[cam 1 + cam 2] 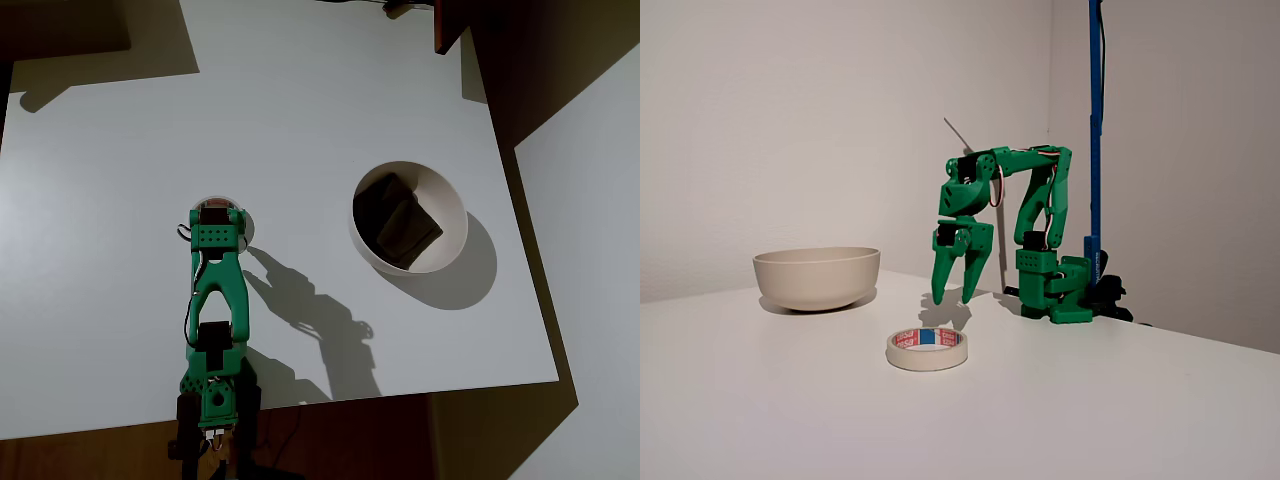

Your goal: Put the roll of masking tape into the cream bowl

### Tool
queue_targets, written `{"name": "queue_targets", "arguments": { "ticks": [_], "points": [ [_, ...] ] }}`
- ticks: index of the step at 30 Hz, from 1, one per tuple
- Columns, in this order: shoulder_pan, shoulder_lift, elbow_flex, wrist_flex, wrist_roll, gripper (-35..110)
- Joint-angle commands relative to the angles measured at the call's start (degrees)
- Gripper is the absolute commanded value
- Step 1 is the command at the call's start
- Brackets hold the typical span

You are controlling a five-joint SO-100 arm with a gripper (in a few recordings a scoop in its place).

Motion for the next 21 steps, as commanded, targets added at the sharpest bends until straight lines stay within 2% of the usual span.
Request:
{"name": "queue_targets", "arguments": {
  "ticks": [1,21],
  "points": [
    [0.1,-0.2,-4.4,-1.1,1.0,20],
    [-2.3,-12.7,-4.2,-10.8,3.3,18]
  ]
}}
